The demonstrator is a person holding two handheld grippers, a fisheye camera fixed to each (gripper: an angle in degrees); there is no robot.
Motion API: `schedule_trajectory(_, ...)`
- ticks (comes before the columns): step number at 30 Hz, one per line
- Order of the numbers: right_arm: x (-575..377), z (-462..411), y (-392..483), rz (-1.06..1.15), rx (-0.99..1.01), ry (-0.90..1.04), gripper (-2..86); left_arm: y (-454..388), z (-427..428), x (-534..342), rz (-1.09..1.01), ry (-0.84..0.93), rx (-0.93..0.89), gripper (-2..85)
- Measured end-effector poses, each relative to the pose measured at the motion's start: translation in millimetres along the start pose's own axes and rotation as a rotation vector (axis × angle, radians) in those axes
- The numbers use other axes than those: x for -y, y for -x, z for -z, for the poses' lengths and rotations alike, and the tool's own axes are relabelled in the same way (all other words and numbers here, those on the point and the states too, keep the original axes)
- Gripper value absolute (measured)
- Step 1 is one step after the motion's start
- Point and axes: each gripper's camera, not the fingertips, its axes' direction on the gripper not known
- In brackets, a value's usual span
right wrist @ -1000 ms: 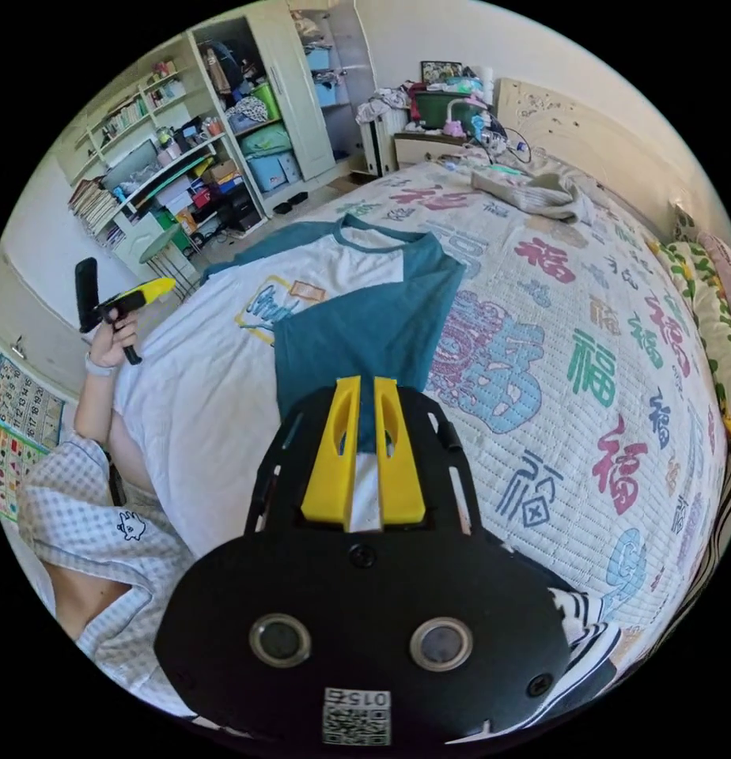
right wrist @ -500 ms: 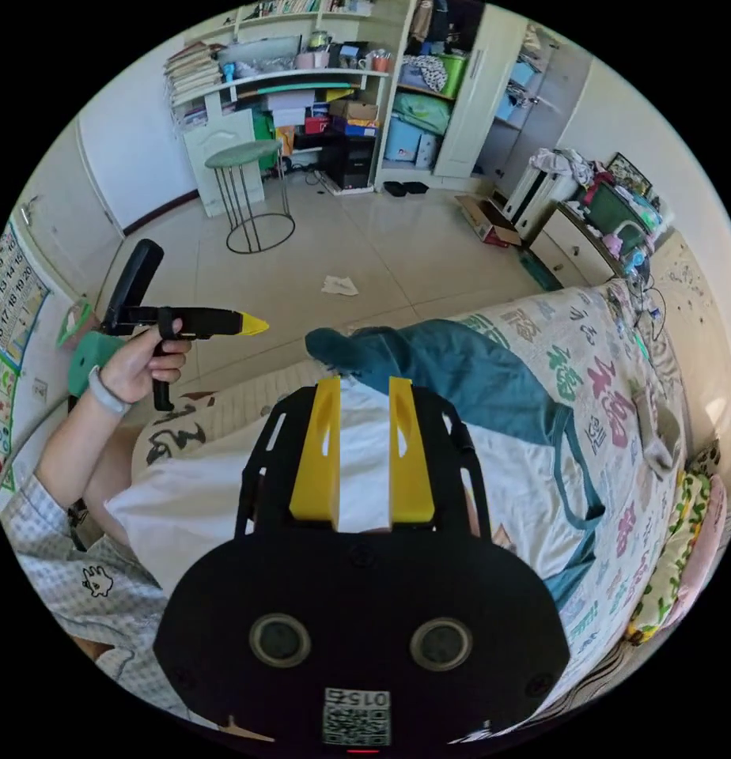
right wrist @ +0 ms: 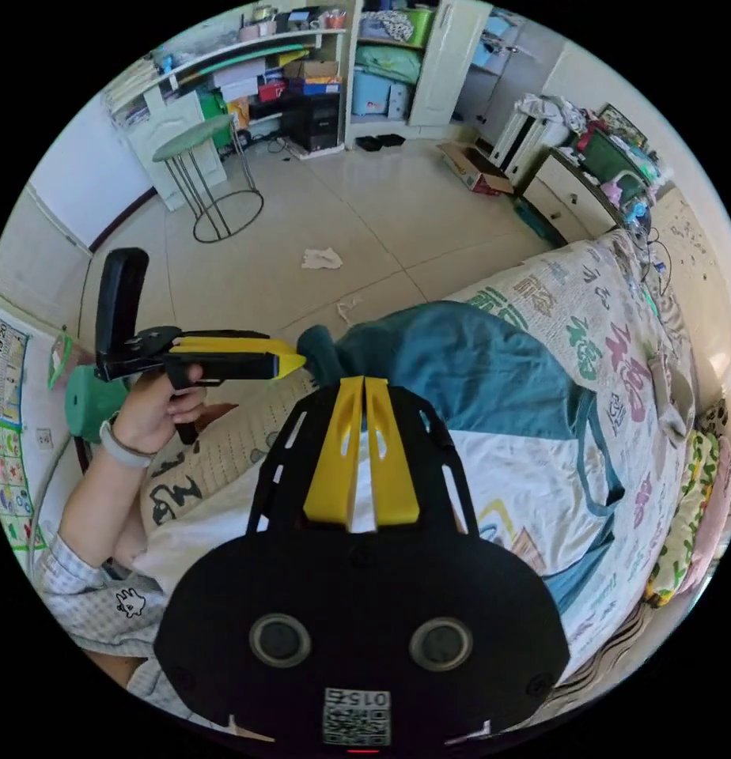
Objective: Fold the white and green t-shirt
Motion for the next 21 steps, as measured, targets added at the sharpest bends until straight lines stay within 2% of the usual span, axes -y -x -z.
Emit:
schedule_trajectory(2, -25.9, 18.8, -12.8, -0.051, 0.046, -0.100, -1.0, -26.2, 5.6, 1.5, -0.096, -0.018, 0.047, -0.2)
schedule_trajectory(5, -80.4, 37.5, -30.8, -0.096, 0.102, -0.201, -1.0, -71.4, 15.9, 0.5, -0.203, -0.031, -0.094, -0.5)
schedule_trajectory(7, -111.8, 41.6, -39.7, -0.096, 0.105, -0.203, -1.0, -106.5, 11.6, -7.2, -0.297, 0.061, -0.127, -0.6)
schedule_trajectory(9, -144.2, 53.5, -54.8, -0.095, 0.096, -0.225, -0.8, -147.2, -11.7, -39.9, -0.427, 0.254, -0.051, -0.6)
schedule_trajectory(13, -140.8, 71.2, -54.3, -0.066, -0.002, -0.220, 0.5, -160.9, -47.2, -88.5, -0.440, 0.434, 0.032, -0.6)
schedule_trajectory(16, -100.7, 59.3, -17.2, 0.071, -0.010, -0.149, 5.1, -175.5, -50.0, -101.8, -0.491, 0.427, 0.116, -0.5)
schedule_trajectory(18, -56.3, 22.4, 12.2, 0.132, -0.043, 0.004, 9.3, -181.5, -55.8, -110.3, -0.511, 0.443, 0.153, -0.5)
schedule_trajectory(21, -11.9, -25.0, 35.8, 0.154, -0.034, 0.157, 10.9, -183.8, -64.2, -116.8, -0.512, 0.473, 0.169, -0.5)
